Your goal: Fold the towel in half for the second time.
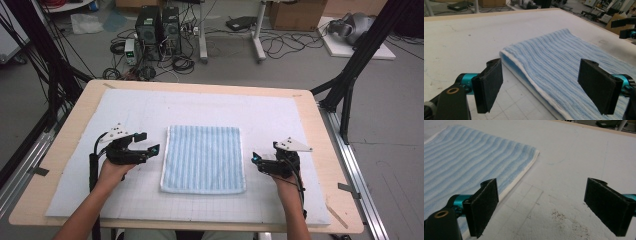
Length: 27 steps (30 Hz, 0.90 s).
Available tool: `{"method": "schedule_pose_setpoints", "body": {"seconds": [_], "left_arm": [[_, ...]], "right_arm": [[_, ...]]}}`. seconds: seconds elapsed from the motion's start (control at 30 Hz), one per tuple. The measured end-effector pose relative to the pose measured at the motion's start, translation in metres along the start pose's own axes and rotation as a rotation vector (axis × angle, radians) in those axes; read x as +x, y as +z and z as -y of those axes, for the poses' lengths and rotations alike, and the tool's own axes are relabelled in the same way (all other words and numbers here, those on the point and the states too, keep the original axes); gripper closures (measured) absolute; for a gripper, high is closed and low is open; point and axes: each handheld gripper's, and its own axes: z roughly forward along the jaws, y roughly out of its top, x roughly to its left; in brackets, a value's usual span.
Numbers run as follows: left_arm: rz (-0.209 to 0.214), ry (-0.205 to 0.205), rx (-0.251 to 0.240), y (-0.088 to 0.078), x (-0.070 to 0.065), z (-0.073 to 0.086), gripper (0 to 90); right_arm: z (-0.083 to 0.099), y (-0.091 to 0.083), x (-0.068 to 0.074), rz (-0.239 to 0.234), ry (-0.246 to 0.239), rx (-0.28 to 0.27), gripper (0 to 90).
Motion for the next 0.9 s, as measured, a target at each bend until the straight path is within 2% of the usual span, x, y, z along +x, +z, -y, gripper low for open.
{"method": "schedule_pose_setpoints", "body": {"seconds": [0.13,0.23,0.33,0.37,0.43,0.57,0.7,0.8,0.9], "left_arm": [[-0.002,-0.012,0.0,0.002,0.0,0.001,20.7],[-0.007,-0.007,0.01,0.004,0.0,0.0,20.8],[-0.023,-0.012,0.009,0.005,0.003,-0.004,21.8],[-0.015,-0.011,0.021,0.007,0.005,-0.008,22.0],[-0.012,-0.006,0.026,0.011,0.008,-0.013,27.5],[-0.032,-0.036,0.055,0.03,0.017,-0.027,27.0],[-0.051,-0.033,0.099,0.052,0.026,-0.036,29.0],[-0.081,-0.024,0.142,0.069,0.033,-0.035,31.6],[-0.089,-0.01,0.17,0.082,0.038,-0.033,35.6]], "right_arm": [[0.001,0.001,0.001,0.001,-0.001,0.008,11.4],[0.001,0.002,0.001,-0.006,-0.01,0.012,11.4],[0.001,0.002,0.001,-0.011,0.0,0.004,11.4],[0.0,0.001,0.001,-0.009,-0.001,0.002,11.4],[0.0,0.001,0.001,-0.015,0.007,0.002,11.4],[-0.001,0.003,0.002,-0.024,0.003,0.005,11.4],[0.0,0.005,0.003,-0.032,0.0,0.014,11.4],[0.0,0.006,0.004,-0.033,-0.005,0.013,11.4],[0.0,0.005,0.004,-0.035,0.002,0.014,11.4]]}}
